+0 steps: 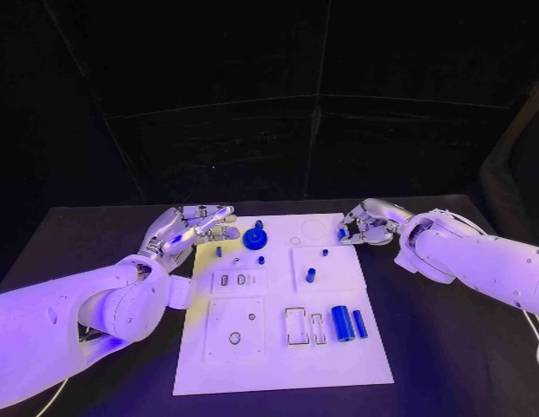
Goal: Assemble the parts on the task board
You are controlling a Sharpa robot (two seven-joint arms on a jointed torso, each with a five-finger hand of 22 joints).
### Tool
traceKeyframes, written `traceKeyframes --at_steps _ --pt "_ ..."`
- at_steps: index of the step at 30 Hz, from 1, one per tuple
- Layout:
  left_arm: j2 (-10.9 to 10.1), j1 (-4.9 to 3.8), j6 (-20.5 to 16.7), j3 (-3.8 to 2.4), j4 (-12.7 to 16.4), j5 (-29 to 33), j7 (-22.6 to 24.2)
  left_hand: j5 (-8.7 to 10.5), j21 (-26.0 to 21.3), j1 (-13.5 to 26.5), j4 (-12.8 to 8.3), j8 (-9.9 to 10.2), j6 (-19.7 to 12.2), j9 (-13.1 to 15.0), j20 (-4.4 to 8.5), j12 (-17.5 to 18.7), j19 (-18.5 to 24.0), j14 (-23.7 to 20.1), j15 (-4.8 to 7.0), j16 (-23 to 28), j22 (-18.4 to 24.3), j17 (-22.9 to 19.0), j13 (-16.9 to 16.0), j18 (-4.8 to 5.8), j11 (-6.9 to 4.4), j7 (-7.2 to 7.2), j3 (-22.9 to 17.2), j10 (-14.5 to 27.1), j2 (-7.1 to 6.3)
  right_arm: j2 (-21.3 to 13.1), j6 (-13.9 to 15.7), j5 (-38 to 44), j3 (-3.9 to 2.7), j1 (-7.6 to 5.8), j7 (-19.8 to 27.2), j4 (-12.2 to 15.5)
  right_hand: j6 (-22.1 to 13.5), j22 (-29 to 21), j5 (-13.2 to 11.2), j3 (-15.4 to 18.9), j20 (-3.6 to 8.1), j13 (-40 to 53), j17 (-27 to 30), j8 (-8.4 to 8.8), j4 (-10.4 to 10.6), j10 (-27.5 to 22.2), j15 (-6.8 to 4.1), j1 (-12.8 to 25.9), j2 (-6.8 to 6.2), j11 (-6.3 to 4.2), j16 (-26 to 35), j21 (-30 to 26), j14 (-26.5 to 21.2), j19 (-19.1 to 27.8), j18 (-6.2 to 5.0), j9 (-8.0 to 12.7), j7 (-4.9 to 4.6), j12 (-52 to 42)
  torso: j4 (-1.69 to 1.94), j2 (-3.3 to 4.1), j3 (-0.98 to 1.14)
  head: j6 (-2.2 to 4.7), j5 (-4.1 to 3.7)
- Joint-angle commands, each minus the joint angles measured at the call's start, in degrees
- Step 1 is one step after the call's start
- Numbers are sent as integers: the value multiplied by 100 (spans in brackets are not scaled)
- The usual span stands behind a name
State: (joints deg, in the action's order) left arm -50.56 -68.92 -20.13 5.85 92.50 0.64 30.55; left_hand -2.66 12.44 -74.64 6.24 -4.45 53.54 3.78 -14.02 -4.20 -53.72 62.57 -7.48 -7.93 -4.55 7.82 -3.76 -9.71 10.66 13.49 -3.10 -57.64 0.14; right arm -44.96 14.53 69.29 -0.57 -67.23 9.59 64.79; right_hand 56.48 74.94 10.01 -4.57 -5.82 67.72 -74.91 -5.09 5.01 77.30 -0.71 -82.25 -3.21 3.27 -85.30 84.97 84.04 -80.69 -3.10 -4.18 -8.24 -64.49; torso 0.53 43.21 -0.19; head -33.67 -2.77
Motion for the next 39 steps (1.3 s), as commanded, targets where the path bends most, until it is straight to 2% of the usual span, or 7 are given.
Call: traceKeyframes --at_steps 1,8,15,20,27,31,39 --pt "-2 -7 73 -5 9 -25 19 -10 -29 9 -42 25 -23 0 -6 34 -45 24 -33 24 9 5 7 -79 6 29 -4 36 45 20 -105 102 -2 -9 -50 -11 41 250 -35 -27 8 3 -572 -10 -15 26 -9 -1 32 -9 -28 30 398 -26 30 -5 -8 -34 0 1 -1 -11 -9" --pt "-4 -7 77 -5 13 -25 15 -10 -29 9 -42 25 -23 0 -6 34 -45 24 -33 24 9 5 7 -79 6 29 -4 36 45 60 -128 140 -2 -8 -80 -42 109 272 -52 -51 15 22 -594 -23 -25 39 -17 0 71 -20 -38 39 403 -42 34 -7 5 -55 -6 1 1 -6 -11" --pt "-5 -7 77 -5 14 -25 13 -10 -29 9 -42 25 -23 0 -6 34 -45 24 -33 24 9 5 7 -79 6 29 -4 36 45 89 -87 182 -2 -6 -103 -67 407 329 -430 -253 57 66 -632 -98 -83 74 -69 -66 307 -87 -53 60 412 -84 45 -18 84 -101 -1 1 3 -21 -12" --pt "-6 -7 77 -5 14 -25 12 -10 -29 9 -42 25 -23 0 -6 34 -45 24 -33 24 9 5 7 -79 6 29 -4 36 45 99 98 198 -3 -5 -108 -70 677 398 -581 -464 112 132 -675 -203 -161 132 -135 -135 489 -168 -69 86 421 -133 60 -45 187 -173 -2 -1 3 -32 -12" --pt "-13 -7 75 -5 18 -25 11 -10 -29 9 -42 25 -23 0 -6 34 -45 24 -33 24 9 5 7 -79 6 29 -4 36 45 61 520 186 -4 -5 -129 29 770 447 -627 -626 156 144 -703 -238 -246 154 -175 -169 571 -209 -81 104 428 -167 70 -50 232 -179 -3 -2 4 -44 -30" --pt "-28 -7 73 -5 24 -25 11 -10 -29 9 -42 25 -23 0 -6 34 -45 24 -33 24 9 5 7 -79 6 29 -4 36 45 -69 708 132 -6 -6 -297 346 743 449 -614 -660 166 134 -697 -215 -271 150 -177 -127 535 -202 -76 105 426 -168 71 -37 220 -162 -3 -11 -3 -56 -26" --pt "-66 -9 70 -6 25 -25 10 -10 -29 9 -42 25 -23 0 -6 34 -45 24 -33 24 9 5 7 -79 6 29 -4 36 45 -334 1038 103 -13 -31 -1176 1580 728 432 -612 -677 168 104 -680 -196 -273 134 -173 -59 496 -196 -66 98 422 -155 68 -26 211 -121 -10 -44 -31 -110 -2"
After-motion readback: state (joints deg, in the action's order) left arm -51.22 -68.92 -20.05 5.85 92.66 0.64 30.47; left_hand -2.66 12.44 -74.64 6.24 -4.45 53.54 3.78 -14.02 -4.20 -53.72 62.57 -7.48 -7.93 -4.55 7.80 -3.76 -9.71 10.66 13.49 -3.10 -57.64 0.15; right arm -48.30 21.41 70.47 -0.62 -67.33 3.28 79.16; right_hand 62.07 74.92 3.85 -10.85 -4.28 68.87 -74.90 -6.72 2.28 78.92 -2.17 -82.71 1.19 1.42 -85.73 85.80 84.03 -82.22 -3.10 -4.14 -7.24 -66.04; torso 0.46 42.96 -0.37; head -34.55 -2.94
